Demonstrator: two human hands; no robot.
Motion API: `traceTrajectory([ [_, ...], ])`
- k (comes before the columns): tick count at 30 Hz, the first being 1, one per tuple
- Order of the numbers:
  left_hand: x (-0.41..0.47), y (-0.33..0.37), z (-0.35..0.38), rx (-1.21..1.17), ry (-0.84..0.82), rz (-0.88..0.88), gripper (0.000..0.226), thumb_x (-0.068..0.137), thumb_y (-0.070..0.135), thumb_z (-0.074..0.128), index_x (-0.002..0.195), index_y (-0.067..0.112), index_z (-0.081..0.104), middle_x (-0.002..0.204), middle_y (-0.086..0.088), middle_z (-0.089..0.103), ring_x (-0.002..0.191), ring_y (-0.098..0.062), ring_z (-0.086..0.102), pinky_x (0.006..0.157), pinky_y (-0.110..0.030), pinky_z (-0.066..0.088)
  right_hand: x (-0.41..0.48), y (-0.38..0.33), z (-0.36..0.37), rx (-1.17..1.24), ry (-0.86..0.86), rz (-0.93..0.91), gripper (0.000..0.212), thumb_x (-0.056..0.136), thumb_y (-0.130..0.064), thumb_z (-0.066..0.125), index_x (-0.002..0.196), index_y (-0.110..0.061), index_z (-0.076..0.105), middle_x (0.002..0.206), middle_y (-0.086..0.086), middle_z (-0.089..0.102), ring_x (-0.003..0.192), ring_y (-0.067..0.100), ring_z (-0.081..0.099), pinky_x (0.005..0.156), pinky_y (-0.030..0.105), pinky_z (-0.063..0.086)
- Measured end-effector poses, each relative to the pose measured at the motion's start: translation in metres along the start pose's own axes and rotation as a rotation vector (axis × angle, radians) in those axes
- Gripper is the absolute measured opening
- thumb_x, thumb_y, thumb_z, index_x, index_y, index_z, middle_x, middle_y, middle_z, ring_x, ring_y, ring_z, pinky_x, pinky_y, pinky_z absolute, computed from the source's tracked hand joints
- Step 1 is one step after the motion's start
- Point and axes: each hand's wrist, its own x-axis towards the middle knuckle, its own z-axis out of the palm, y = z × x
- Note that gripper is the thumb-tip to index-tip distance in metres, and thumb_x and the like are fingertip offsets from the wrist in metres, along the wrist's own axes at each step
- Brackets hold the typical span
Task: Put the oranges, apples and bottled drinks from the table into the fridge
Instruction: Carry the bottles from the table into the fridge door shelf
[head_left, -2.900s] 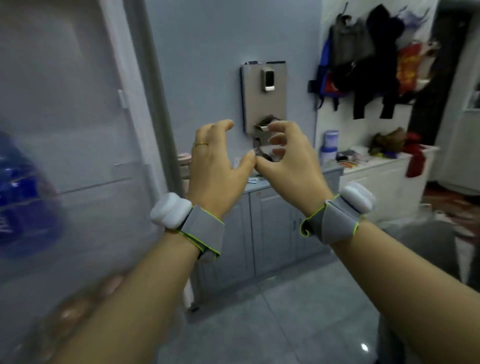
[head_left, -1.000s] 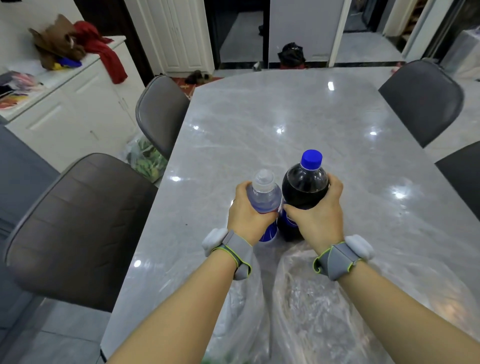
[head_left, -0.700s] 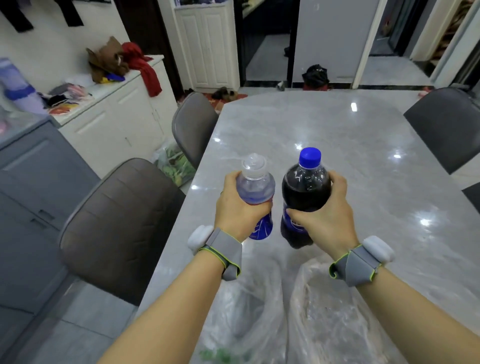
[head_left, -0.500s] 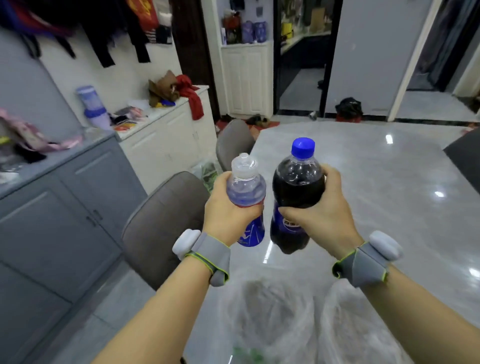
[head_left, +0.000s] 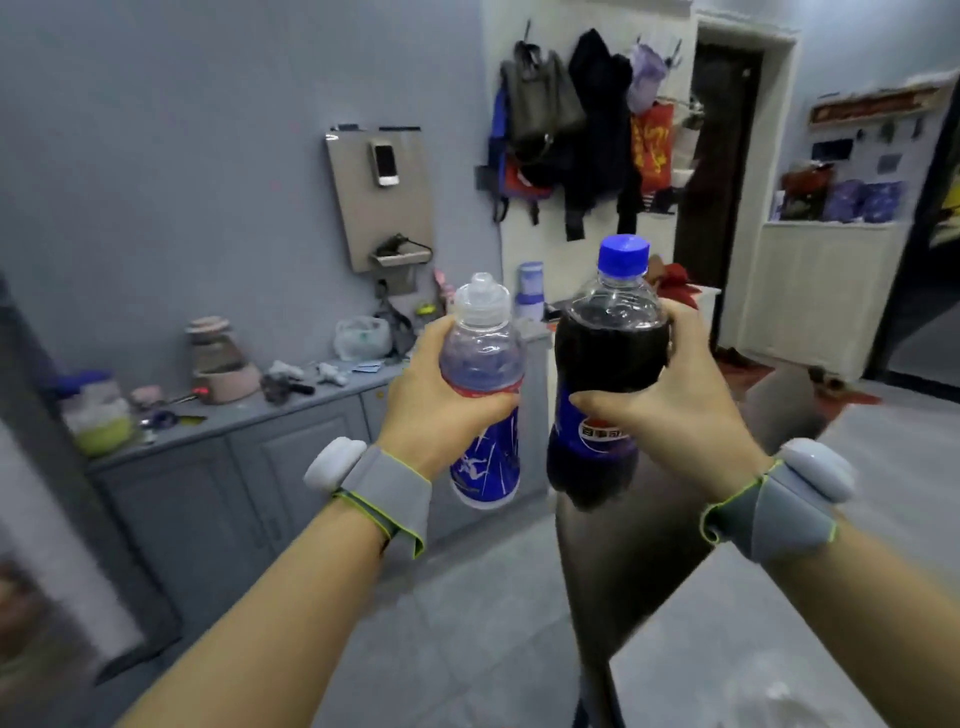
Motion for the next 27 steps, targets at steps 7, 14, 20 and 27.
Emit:
traceTrajectory([
  [7, -0.026, 0.025, -0.133, 0.144, 0.211, 0.063, 0.073, 0.060, 0.020, 0.083, 0.121, 0.030, 0.044, 0.114, 0.006, 0.061, 0.106, -0.018, 0.060, 0.088, -0.036, 0.051, 0.009, -0.082, 0.089, 0.192, -0.166, -0.172, 0.086, 0.052, -0.025, 0.080, 0.125, -0.031, 0.036, 0.107, -0.018, 0.055, 0.098, 0.002, 0.055, 0.084, 0.030, 0.047],
  [14, -0.067, 0.059, -0.251, 0.233, 0.469, 0.108, 0.068, 0.058, 0.025, 0.084, 0.116, 0.033, 0.048, 0.110, 0.007, 0.065, 0.098, -0.016, 0.064, 0.086, -0.043, 0.056, 0.004, -0.167, 0.173, 0.350, -0.304, -0.318, 0.084, 0.053, -0.026, 0.082, 0.123, -0.030, 0.037, 0.109, -0.012, 0.057, 0.102, 0.009, 0.058, 0.086, 0.036, 0.053],
  [20, -0.095, 0.081, -0.329, 0.304, 0.656, 0.175, 0.063, 0.062, 0.016, 0.082, 0.113, 0.029, 0.048, 0.107, 0.008, 0.064, 0.094, -0.011, 0.064, 0.079, -0.034, 0.057, -0.003, -0.232, 0.228, 0.420, -0.351, -0.422, 0.085, 0.052, -0.033, 0.080, 0.125, -0.028, 0.037, 0.111, -0.011, 0.056, 0.103, 0.011, 0.057, 0.089, 0.039, 0.052],
  [27, -0.092, 0.090, -0.414, 0.300, 0.748, 0.224, 0.073, 0.050, 0.023, 0.084, 0.114, 0.030, 0.048, 0.113, 0.003, 0.065, 0.102, -0.019, 0.064, 0.087, -0.044, 0.055, 0.008, -0.295, 0.290, 0.483, -0.323, -0.494, 0.085, 0.057, -0.028, 0.081, 0.128, -0.027, 0.035, 0.116, -0.009, 0.055, 0.106, 0.013, 0.056, 0.091, 0.039, 0.051],
])
